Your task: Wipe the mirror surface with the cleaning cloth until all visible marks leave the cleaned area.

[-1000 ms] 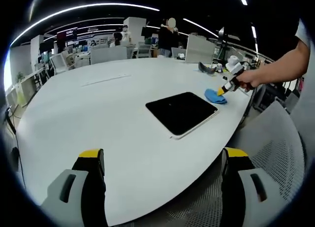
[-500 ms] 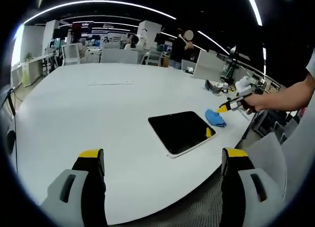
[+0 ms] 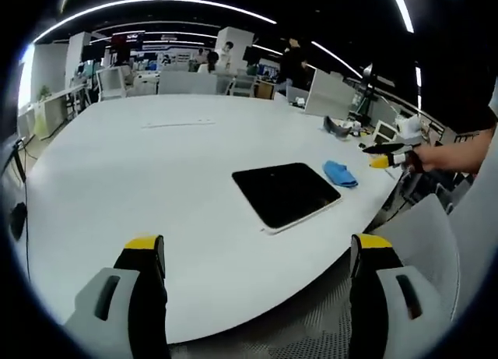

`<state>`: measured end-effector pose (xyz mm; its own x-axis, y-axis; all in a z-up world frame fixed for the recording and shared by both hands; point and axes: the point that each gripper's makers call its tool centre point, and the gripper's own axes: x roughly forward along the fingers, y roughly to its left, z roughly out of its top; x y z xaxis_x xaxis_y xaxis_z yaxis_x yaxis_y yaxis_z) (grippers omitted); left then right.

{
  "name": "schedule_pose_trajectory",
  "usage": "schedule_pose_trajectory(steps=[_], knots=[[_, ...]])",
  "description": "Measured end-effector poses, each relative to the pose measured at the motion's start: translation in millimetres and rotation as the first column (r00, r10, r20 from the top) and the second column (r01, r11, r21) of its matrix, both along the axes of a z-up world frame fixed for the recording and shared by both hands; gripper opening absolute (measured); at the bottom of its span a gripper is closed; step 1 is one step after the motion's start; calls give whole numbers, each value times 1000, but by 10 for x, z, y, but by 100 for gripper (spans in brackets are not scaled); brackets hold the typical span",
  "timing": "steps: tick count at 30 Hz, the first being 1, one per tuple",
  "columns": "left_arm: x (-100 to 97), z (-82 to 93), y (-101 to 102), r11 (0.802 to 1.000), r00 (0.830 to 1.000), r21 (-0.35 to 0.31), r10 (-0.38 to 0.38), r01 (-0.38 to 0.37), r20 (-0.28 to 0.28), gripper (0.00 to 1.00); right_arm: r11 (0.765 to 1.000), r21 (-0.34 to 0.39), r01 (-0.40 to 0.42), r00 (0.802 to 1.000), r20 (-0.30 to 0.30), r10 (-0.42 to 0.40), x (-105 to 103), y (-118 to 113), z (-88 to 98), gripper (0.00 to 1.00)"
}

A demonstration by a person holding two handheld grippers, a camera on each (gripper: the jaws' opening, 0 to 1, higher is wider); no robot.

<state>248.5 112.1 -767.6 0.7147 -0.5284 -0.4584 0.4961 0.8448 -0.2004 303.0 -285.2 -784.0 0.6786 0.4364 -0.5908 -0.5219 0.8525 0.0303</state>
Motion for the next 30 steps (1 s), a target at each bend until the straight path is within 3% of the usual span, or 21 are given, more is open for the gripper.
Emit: schedule_pose_trajectory(steps=[5, 12, 20, 22, 30], knots=[[9, 18, 35, 1000, 1000, -14, 15, -15, 1, 99, 999, -5, 36, 999, 18, -36, -122, -140, 3, 98], [6, -5, 75, 998, 999, 52, 25, -27, 46, 99, 997, -4, 80, 997, 15, -80, -240, -360, -32, 98], [56, 17, 133, 998, 997, 36, 45, -47, 61, 99, 997, 4, 83, 996, 16, -83, -297, -415, -53, 98], [68, -40, 183, 996, 997, 86, 28, -35, 78, 99, 997, 6, 80, 997, 19, -80, -297, -414, -42, 98], [79, -44, 208, 997, 997, 58, 43, -47, 62, 99, 996, 4, 92, 996, 11, -92, -337, -486, -22, 98]])
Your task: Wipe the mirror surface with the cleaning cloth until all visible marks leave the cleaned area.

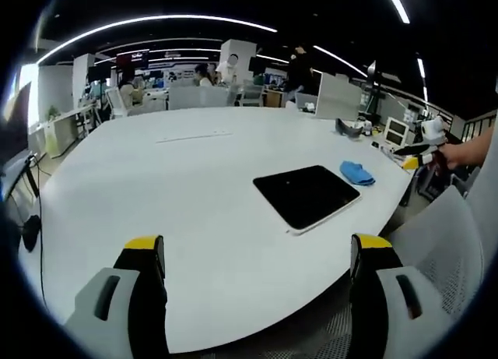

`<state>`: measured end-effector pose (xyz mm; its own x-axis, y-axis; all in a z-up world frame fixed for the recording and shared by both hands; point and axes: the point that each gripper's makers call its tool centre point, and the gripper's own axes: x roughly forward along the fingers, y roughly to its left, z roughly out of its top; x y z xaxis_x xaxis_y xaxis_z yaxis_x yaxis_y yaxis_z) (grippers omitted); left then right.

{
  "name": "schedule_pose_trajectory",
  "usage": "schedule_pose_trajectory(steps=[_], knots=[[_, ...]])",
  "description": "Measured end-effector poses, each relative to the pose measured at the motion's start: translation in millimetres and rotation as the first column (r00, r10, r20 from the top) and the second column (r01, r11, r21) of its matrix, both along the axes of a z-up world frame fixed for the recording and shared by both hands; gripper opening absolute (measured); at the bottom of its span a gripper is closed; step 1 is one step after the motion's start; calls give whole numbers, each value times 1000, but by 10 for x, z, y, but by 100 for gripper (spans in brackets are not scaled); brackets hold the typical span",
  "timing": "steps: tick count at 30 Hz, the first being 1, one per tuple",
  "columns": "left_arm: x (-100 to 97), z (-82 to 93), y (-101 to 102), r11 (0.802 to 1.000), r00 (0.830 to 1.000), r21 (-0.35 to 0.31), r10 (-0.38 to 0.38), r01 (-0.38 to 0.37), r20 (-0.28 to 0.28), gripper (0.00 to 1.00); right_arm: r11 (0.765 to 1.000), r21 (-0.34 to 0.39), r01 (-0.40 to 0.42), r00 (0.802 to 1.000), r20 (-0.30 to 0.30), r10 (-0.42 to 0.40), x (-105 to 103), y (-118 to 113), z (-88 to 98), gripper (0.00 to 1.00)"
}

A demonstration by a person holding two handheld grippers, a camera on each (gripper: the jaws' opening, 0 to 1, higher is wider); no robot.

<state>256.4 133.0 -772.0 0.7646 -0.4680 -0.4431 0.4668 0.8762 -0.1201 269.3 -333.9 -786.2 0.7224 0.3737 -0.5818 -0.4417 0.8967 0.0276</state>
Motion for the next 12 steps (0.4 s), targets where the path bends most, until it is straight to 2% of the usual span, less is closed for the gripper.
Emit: schedule_pose_trajectory(steps=[4, 6, 7, 8, 10, 11, 12], knots=[[21, 38, -15, 1000, 1000, -13, 5, -5, -3, 99, 1000, 4, 7, 1000, 1, -7, 10, -23, 6, 98], [55, 112, -28, 998, 1000, -50, 29, -29, -9, 99, 1000, 7, 12, 1000, -4, -12, 27, -18, 8, 98], [38, 92, -10, 999, 999, -34, 33, -34, -41, 99, 1000, 14, 11, 1000, 1, -11, 39, 3, 24, 98], [37, 130, -28, 998, 998, -46, 33, -35, -45, 99, 1000, 18, 8, 1000, 4, -8, 53, 21, 28, 98], [45, 288, -124, 995, 998, -95, 35, -39, -51, 99, 1000, 20, 3, 1000, -4, -3, 78, 61, -7, 98], [72, 434, -219, 989, 999, -144, 28, -32, -28, 99, 1000, 20, 4, 1000, -6, -4, 87, 79, -24, 98], [107, 520, -244, 988, 999, -151, 35, -34, 5, 99, 1000, 23, 5, 1000, -6, -4, 93, 105, -24, 98]])
